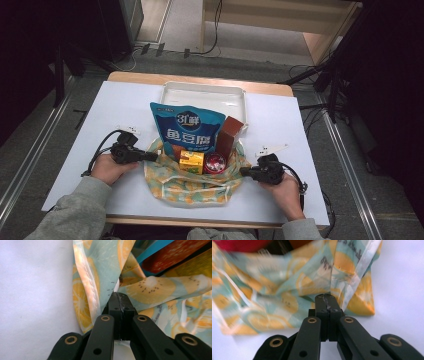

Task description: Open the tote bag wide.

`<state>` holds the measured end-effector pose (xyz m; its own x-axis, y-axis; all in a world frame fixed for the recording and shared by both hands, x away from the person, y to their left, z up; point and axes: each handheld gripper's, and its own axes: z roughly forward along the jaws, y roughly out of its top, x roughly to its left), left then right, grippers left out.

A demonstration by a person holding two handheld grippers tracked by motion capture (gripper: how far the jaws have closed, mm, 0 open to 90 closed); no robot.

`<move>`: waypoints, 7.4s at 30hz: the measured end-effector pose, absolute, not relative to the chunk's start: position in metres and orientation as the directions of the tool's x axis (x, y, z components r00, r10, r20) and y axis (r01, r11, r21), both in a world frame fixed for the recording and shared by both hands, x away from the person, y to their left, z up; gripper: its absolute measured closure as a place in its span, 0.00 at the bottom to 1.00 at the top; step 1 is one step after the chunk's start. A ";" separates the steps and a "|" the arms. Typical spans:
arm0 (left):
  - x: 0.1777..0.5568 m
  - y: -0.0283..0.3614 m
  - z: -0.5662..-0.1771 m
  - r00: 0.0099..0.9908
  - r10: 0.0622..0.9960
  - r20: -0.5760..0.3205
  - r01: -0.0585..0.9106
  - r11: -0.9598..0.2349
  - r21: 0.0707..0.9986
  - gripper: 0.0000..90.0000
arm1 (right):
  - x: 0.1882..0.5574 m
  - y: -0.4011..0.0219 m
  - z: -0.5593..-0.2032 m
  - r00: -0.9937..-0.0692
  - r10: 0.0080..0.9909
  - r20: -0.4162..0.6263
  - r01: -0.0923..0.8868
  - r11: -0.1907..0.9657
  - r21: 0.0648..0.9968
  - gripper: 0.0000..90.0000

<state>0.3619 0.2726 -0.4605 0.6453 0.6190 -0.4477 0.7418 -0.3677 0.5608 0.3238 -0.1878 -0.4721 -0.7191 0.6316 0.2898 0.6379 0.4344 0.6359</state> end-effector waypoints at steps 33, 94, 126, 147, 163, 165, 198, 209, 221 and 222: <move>0.359 0.242 -0.438 0.678 0.541 -0.497 0.718 -0.342 0.606 1.00 | 0.330 -0.157 -0.441 -0.739 0.600 0.307 0.600 0.376 0.706 1.00; 0.379 0.259 -0.463 0.638 0.643 -0.424 0.743 -0.368 0.559 1.00 | 0.344 -0.186 -0.473 -0.674 0.676 0.296 0.673 0.397 0.624 1.00; 0.391 0.271 -0.397 0.676 0.589 -0.442 0.697 -0.318 0.643 1.00 | 0.366 -0.197 -0.405 -0.718 0.639 0.276 0.595 0.358 0.720 1.00; 0.418 0.240 -0.411 0.717 0.534 -0.447 0.678 -0.389 0.623 1.00 | 0.407 -0.170 -0.407 -0.757 0.582 0.296 0.565 0.356 0.744 1.00; 0.418 0.232 -0.440 0.707 0.531 -0.468 0.696 -0.405 0.593 1.00 | 0.402 -0.166 -0.430 -0.758 0.577 0.304 0.573 0.367 0.733 1.00; 0.417 0.230 -0.442 0.710 0.535 -0.458 0.693 -0.412 0.592 1.00 | 0.402 -0.166 -0.433 -0.759 0.579 0.297 0.570 0.371 0.733 1.00; 0.421 0.237 -0.467 0.688 0.581 -0.436 0.711 -0.418 0.565 1.00 | 0.403 -0.170 -0.474 -0.734 0.619 0.281 0.615 0.429 0.661 1.00; 0.421 0.243 -0.465 0.675 0.591 -0.441 0.723 -0.412 0.555 1.00 | 0.403 -0.179 -0.476 -0.717 0.639 0.279 0.633 0.429 0.644 1.00; 0.412 0.250 -0.439 0.716 0.570 -0.402 0.673 -0.415 0.612 0.75 | 0.395 -0.189 -0.453 -0.713 0.651 0.260 0.605 0.384 0.698 0.80; 0.411 0.252 -0.436 0.719 0.568 -0.402 0.671 -0.415 0.614 0.73 | 0.395 -0.190 -0.451 -0.713 0.652 0.258 0.604 0.382 0.700 0.79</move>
